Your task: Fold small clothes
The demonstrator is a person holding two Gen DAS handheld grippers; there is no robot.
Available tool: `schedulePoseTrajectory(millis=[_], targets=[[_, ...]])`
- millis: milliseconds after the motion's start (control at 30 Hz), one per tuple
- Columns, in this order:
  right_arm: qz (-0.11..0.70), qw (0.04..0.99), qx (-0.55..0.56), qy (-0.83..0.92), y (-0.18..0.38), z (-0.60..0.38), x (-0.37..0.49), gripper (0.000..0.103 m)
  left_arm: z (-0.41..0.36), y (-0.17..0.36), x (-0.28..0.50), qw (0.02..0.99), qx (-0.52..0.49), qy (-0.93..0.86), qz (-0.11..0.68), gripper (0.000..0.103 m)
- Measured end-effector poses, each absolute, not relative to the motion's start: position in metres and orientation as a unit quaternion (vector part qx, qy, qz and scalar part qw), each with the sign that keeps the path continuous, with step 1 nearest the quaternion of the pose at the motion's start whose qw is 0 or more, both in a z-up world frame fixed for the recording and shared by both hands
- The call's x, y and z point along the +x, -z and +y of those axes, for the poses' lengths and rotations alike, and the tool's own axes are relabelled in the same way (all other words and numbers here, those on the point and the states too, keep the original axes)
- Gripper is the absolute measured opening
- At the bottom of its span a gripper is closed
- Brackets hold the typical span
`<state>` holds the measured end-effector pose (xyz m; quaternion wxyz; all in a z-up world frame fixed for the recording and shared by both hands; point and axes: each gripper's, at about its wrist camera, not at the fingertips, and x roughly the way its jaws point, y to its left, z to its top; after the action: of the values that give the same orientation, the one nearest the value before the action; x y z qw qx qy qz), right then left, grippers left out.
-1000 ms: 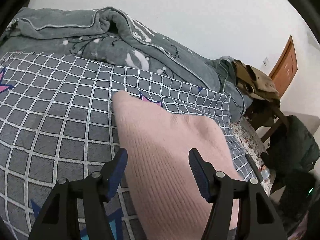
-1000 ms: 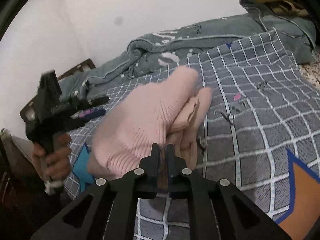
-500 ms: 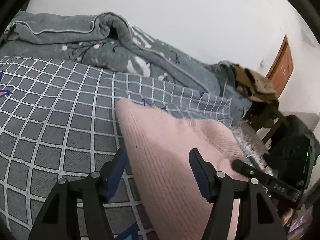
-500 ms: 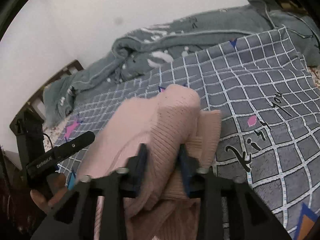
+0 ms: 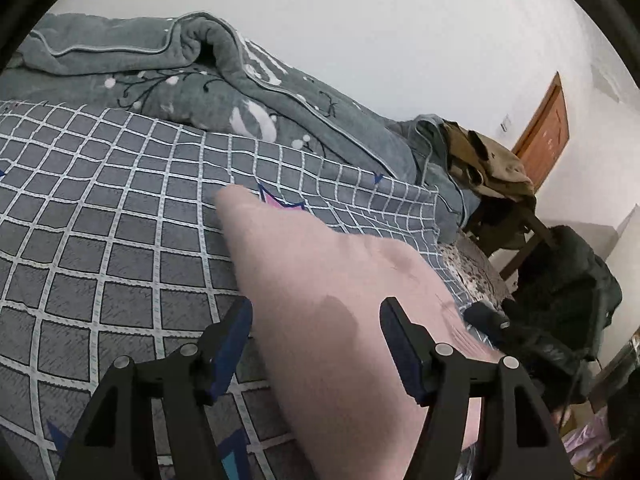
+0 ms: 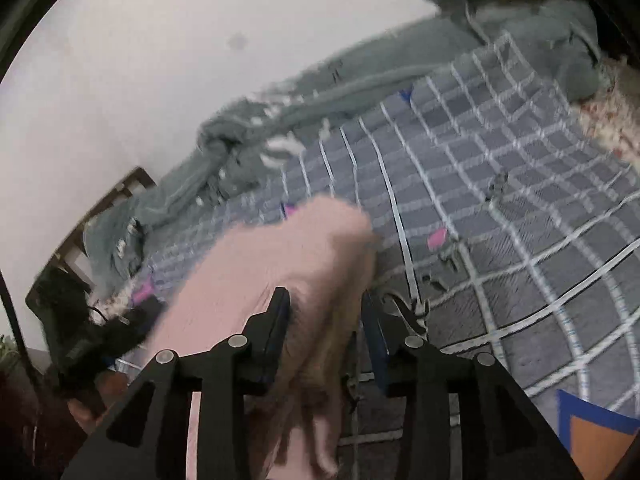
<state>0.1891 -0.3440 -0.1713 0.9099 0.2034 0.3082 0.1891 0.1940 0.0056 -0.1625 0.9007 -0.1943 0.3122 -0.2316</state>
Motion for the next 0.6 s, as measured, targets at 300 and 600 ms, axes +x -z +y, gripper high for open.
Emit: schedulePoseTrajectory(millis=[300,600], targets=[[0.333,0.916,0.124,-0.186,0.188,-0.297,0.171,0.02,0.0,0.165,0.189,0.899,-0.182,0.236,0.32,0.065],[0.353,0.911,0.161,-0.139,0.206,-0.323,0.17,0.011,0.016,0.164,0.182,0.888,-0.207,0.252,0.323,0.066]])
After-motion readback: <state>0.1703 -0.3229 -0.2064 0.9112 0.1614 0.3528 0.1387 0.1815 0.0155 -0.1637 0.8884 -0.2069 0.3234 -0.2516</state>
